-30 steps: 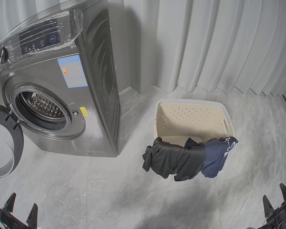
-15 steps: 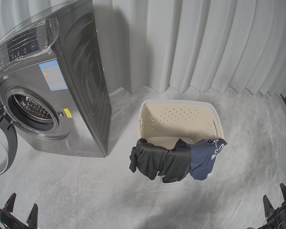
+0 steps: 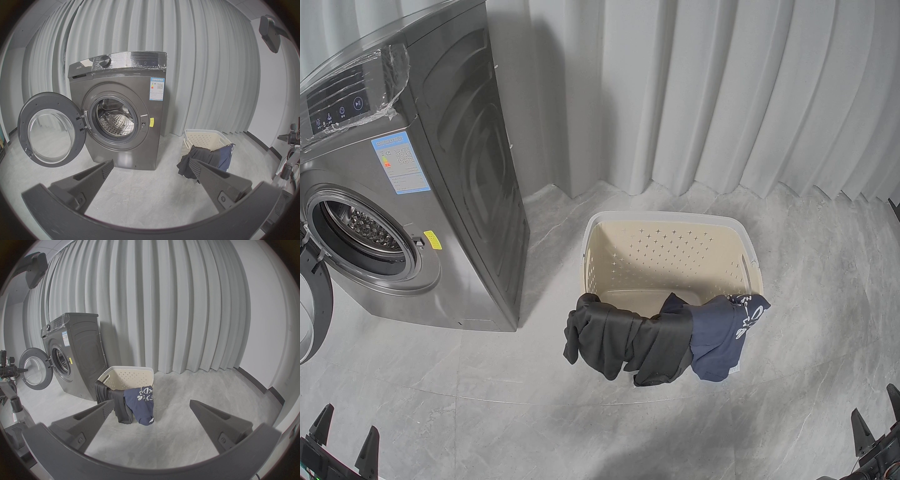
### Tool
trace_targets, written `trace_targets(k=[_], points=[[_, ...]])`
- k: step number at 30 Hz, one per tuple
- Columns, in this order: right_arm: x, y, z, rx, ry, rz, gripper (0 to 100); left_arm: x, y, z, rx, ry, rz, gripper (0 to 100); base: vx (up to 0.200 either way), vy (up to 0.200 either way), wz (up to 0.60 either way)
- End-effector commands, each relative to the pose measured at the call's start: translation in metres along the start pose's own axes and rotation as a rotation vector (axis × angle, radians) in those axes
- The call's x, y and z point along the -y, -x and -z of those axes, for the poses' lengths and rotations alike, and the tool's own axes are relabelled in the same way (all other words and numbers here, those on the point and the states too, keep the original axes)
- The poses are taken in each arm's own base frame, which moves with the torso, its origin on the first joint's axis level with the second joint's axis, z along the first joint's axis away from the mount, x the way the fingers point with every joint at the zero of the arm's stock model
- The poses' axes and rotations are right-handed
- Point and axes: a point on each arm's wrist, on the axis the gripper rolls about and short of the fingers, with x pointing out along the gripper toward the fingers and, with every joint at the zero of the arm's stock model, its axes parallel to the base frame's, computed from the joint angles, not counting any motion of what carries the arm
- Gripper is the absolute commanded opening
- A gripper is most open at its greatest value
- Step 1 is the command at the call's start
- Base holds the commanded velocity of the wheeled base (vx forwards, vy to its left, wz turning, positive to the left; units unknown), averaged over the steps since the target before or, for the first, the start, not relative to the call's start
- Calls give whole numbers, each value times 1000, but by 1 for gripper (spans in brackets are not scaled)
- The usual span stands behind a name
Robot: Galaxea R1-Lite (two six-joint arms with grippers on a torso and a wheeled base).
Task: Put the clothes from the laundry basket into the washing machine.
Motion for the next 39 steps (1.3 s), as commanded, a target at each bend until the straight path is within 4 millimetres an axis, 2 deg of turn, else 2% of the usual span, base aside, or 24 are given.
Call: trace_targets(k=[1,12,28,39], points=[[0,0,5,-5,0,0,100,0,0,5,-2,1,0,100,0,-200,0],[0,0,5,-5,0,0,100,0,0,5,-2,1,-2,100,0,0,0],[0,0,5,-5,-1,-2,100,0,0,5,-2,1,-2,100,200,0,0],[0,0,5,-2,-16,9,100,0,0,5,-2,1,-2,100,0,0,0]])
